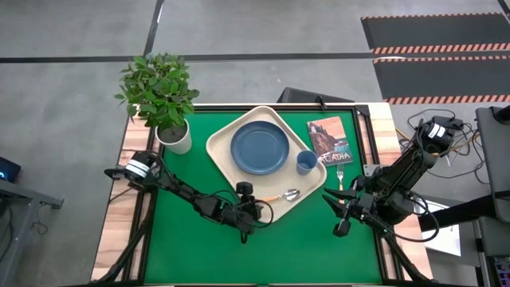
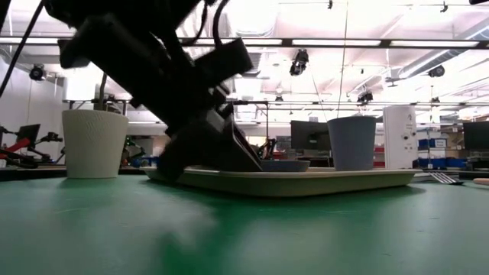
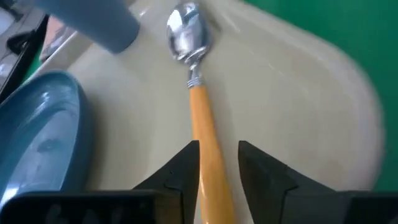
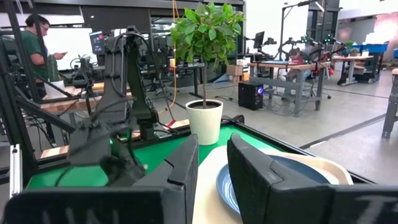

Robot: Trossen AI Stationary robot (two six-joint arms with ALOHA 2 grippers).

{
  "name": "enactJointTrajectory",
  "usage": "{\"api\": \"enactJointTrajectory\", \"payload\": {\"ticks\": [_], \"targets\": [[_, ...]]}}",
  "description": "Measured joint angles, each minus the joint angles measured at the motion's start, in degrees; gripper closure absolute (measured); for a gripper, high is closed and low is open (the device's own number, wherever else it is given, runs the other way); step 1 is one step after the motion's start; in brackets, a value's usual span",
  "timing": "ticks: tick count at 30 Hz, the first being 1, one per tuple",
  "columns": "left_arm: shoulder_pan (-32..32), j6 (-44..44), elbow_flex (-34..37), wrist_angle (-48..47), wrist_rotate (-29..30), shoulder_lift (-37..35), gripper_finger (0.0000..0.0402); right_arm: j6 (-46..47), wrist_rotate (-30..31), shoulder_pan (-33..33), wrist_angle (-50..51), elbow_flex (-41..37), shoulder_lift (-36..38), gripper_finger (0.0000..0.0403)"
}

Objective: Pick and place plate/cup/fork/spoon on tray
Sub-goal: Put the spoon on the white serving tray to the bottom of the blue cup

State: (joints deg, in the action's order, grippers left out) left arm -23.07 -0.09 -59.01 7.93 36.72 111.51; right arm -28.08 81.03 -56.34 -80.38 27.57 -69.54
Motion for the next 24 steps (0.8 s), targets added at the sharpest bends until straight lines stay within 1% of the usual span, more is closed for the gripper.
{"api": "enactJointTrajectory", "payload": {"ticks": [3,5,7,10,11,13,16,19,24], "targets": [[-0.30,-0.71,0.00,-2.35,-0.63,-2.93,0.0313,0.19,0.01,-0.02,0.18,0.00,0.00,0.0326],[-0.18,-0.49,0.28,-4.21,-1.00,-5.26,0.0322,0.50,-0.01,0.00,0.69,0.00,0.00,0.0328],[0.57,-0.29,1.15,-6.28,-1.24,-7.22,0.0341,0.48,-0.02,0.00,0.72,0.00,0.00,0.0331],[2.11,-0.18,2.86,-6.28,-1.46,-8.64,0.0384,0.48,-0.02,-0.01,0.72,0.00,0.00,0.0334],[2.62,-0.04,3.43,-6.04,-2.07,-8.68,0.0392,0.49,-0.02,0.00,0.70,0.00,0.00,0.0335],[3.34,0.93,4.88,-5.86,-4.11,-8.46,0.0395,0.63,-0.01,0.00,0.69,0.00,0.00,0.0334],[4.22,3.56,6.11,-4.76,-8.99,-7.26,0.0400,0.62,-0.01,0.00,0.72,0.00,0.00,0.0333],[4.64,8.06,6.19,-4.20,-10.28,-6.68,0.0401,0.57,-0.02,-0.02,0.68,0.00,0.00,0.0334],[5.03,11.87,6.06,-3.45,-13.14,-6.67,0.0401,0.51,0.00,-0.01,0.67,0.00,0.01,0.0333]]}}
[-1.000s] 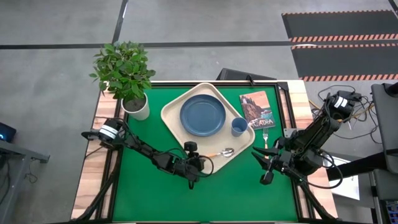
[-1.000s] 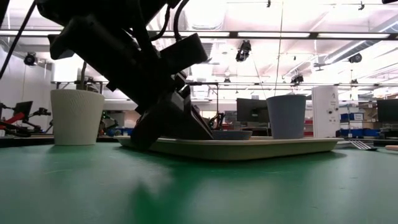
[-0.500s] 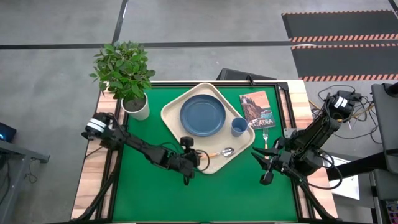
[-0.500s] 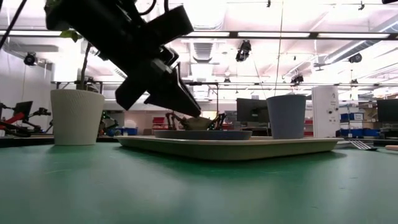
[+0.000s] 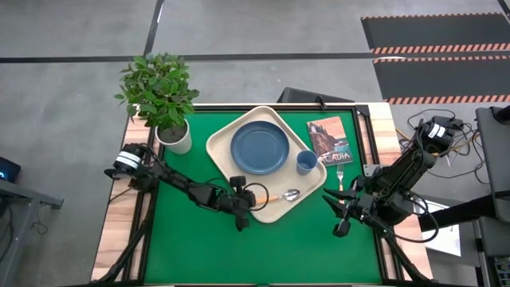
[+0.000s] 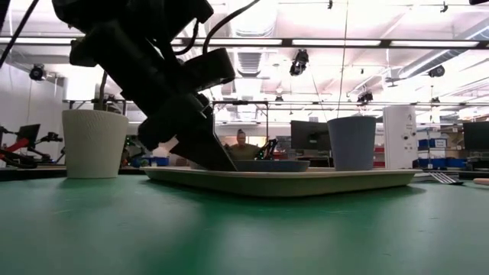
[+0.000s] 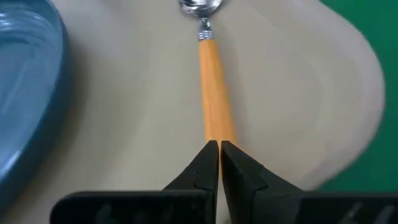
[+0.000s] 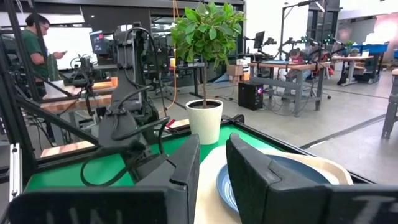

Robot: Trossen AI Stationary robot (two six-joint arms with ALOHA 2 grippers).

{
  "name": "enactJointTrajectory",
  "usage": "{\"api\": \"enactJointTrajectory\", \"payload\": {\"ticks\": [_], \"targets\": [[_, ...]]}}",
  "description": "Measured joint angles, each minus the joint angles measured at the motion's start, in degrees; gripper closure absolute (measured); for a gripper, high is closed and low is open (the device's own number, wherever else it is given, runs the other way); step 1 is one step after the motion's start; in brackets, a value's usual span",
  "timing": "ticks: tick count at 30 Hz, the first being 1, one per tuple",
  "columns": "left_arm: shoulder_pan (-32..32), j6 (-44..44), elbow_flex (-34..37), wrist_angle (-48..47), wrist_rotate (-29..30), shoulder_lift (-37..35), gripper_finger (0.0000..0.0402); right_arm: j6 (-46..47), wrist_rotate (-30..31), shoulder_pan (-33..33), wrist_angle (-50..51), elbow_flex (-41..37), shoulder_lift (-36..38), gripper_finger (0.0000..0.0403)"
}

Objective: Pick and place plate/cup/fork/spoon on tray
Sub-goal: Put the spoon on the white serving tray to the bottom of the blue cup

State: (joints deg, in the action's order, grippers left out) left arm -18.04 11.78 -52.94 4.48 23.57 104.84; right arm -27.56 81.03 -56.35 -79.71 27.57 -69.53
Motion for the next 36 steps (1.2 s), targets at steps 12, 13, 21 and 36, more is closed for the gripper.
{"api": "enactJointTrajectory", "payload": {"ticks": [12,13,21,36], "targets": [[-2.93,-6.45,-1.02,1.87,3.31,-11.59,0.0402,6.07,0.62,0.29,9.04,3.46,0.01,0.0370],[-3.54,-8.30,-0.88,1.84,4.32,-13.26,0.0402,6.61,0.58,0.53,11.70,4.87,0.01,0.0375],[-6.57,-23.19,-0.27,8.73,5.79,-23.46,0.0402,18.95,-1.64,4.43,45.58,20.02,-0.01,0.0394],[-6.93,-31.84,0.81,9.95,9.91,-32.85,0.0401,56.04,-43.45,29.77,112.33,49.35,-9.06,0.0394]]}}
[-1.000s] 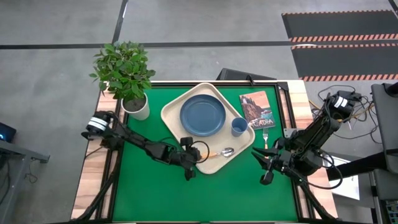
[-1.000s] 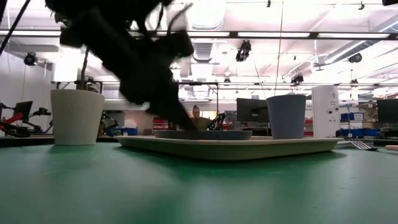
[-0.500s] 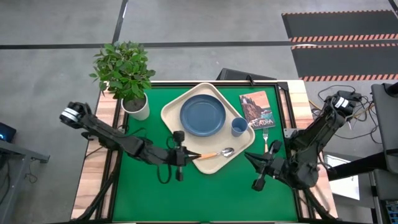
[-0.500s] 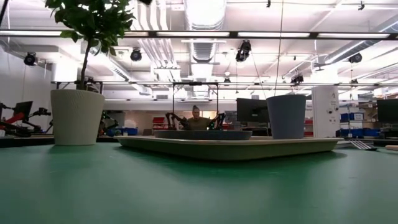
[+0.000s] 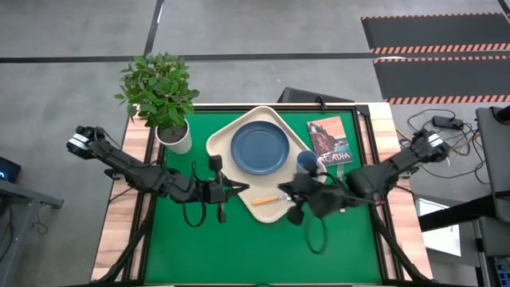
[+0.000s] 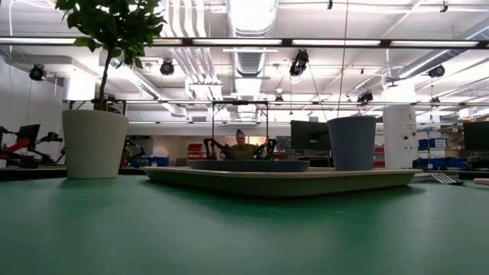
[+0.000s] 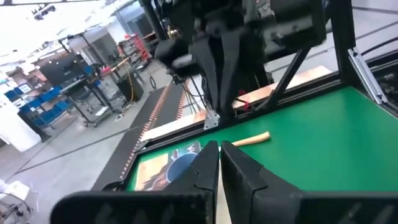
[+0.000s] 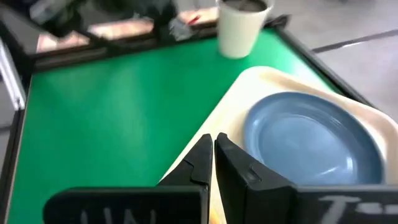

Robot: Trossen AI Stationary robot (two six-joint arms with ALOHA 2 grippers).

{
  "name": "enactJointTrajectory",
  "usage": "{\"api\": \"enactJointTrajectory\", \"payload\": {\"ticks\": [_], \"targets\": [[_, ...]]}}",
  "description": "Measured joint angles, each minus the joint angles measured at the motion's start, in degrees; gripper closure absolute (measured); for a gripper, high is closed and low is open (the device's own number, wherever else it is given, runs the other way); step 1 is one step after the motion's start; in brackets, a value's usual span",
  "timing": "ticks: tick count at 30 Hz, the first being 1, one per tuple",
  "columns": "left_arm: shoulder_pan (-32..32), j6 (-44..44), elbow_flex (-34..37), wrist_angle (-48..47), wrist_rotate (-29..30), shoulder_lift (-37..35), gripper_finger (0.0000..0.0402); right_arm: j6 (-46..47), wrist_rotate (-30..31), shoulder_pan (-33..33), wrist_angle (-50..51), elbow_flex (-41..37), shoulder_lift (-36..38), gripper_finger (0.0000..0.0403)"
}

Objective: Pick and place plate/cup/fork/spoon on tray
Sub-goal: Put the spoon on the white serving tray to the bottom of the blue cup

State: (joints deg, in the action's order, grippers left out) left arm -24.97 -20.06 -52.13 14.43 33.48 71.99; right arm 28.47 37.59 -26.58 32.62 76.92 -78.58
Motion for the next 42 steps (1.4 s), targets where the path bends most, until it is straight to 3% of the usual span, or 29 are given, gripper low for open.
{"api": "enactJointTrajectory", "payload": {"ticks": [8,12,19,32,42], "targets": [[-0.83,1.28,5.14,0.69,0.09,-8.19,0.0402,-8.57,-19.37,10.17,1.75,9.85,-11.67,0.0394],[-1.11,1.65,9.09,5.33,-0.02,-11.80,0.0401,-10.64,-27.84,14.04,4.27,13.16,-17.52,0.0394],[-1.05,1.67,13.21,9.39,-0.16,-16.22,0.0401,-14.00,-38.56,18.54,6.05,16.52,-27.27,0.0394],[-1.07,1.63,15.03,12.09,-0.22,-17.29,0.0402,-19.63,-39.09,19.73,12.05,18.36,-40.16,0.0394],[-1.07,1.60,15.01,12.10,-0.27,-17.29,0.0402,-22.36,-37.54,18.56,11.70,18.47,-42.09,0.0394]]}}
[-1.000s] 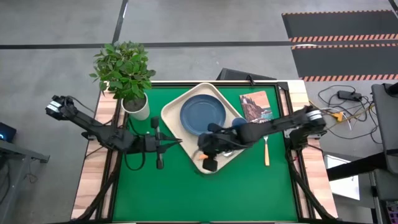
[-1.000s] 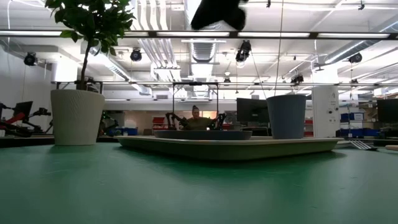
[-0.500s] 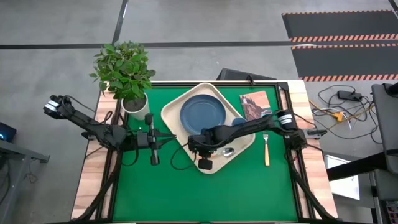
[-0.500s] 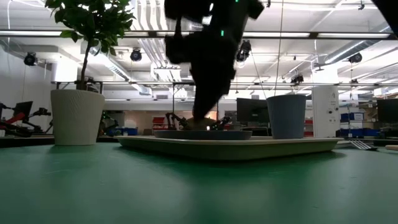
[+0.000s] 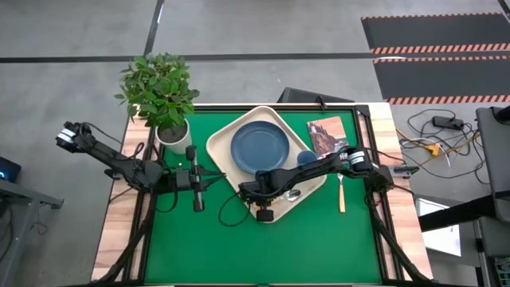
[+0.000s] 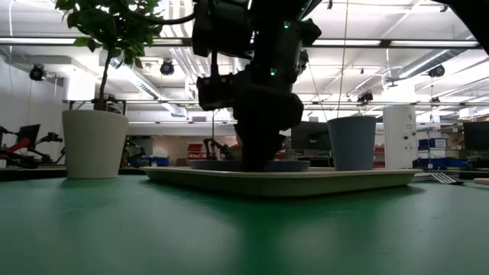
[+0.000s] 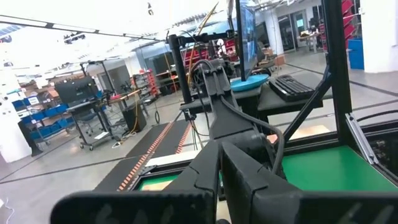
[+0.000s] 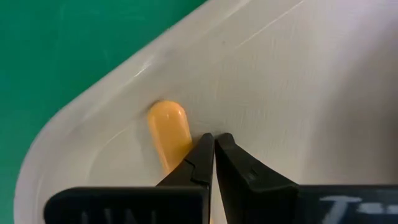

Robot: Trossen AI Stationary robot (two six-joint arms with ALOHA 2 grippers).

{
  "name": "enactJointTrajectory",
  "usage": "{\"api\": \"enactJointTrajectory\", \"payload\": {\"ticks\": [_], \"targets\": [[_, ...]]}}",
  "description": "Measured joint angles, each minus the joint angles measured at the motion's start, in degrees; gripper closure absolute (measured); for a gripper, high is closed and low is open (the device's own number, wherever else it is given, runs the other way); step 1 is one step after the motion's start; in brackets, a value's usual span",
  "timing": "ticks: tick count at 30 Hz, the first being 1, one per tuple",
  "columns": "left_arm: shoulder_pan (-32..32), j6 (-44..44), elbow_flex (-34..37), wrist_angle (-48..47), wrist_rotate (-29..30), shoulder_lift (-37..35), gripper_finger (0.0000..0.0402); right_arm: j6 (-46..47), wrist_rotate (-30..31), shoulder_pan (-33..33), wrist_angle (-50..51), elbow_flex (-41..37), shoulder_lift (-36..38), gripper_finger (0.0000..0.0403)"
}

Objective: Pick and place plate/cup/fork/spoon on tray
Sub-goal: Put the spoon on the white serving tray to the bottom of the blue cup

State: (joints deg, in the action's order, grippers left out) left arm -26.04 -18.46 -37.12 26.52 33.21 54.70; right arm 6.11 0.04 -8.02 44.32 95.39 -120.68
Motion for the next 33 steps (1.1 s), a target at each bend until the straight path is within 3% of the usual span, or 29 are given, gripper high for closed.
{"api": "enactJointTrajectory", "payload": {"ticks": [27,33], "targets": [[0.04,-0.20,0.02,-0.02,0.02,0.00,0.0402,-0.76,-0.54,-5.65,3.64,-0.30,2.97,0.0394],[0.04,-0.20,0.02,-0.02,0.02,0.00,0.0402,1.76,5.77,-6.12,0.74,-0.36,2.97,0.0394]]}}
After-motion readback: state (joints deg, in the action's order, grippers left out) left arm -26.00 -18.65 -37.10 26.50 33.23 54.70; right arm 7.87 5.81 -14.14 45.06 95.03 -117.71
